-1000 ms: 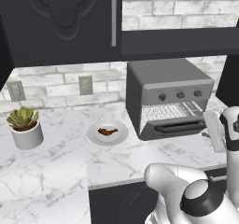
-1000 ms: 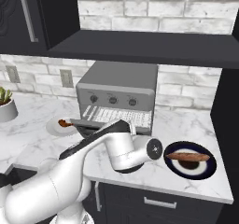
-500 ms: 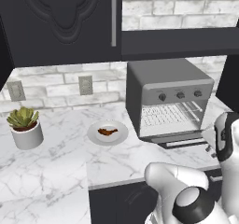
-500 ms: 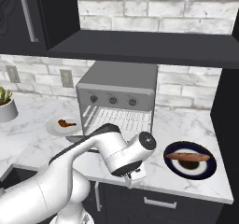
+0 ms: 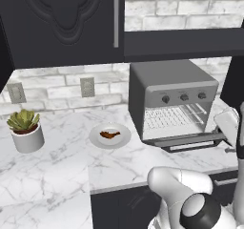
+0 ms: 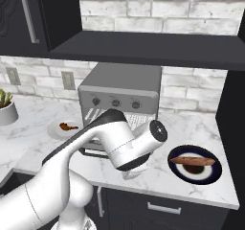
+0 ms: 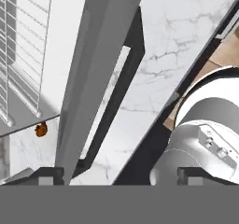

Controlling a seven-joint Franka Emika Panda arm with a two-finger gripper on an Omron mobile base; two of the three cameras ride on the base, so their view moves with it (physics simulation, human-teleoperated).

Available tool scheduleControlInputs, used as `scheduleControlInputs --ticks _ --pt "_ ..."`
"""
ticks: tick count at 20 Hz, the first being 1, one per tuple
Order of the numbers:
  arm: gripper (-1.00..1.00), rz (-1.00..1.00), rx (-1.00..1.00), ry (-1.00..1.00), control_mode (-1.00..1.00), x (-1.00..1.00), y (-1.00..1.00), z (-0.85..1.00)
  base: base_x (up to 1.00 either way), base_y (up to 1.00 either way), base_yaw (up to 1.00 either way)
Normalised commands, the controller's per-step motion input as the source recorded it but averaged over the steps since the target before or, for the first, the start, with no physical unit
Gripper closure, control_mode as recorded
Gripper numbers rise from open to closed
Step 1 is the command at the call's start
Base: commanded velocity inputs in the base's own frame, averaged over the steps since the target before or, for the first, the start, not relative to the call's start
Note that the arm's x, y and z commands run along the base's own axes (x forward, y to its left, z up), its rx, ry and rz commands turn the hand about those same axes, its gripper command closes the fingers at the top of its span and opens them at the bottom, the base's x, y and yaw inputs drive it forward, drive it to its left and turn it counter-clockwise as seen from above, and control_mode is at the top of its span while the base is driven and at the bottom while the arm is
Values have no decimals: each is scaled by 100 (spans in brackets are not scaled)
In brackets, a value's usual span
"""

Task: Open the toaster oven door. Place the baguette on the top rack in the toaster oven and place the chicken drumstick on the bottom rack.

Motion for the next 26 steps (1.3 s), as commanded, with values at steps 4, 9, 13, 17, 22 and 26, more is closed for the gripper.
scheduleControlInputs --ticks 4,9,13,17,22,26 --pt "-100 0 16 -10 -100 61 41 25 0 0 0" --pt "-100 -4 3 -8 -100 46 63 -74 0 0 0" --pt "-100 -9 2 -13 -100 7 23 -100 0 0 0" --pt "-100 -8 0 -9 -100 -4 2 -100 0 0 0" --pt "-100 -2 1 13 -100 -2 0 -43 0 0 0" --pt "-100 3 0 55 -100 1 0 0 0 0 0"
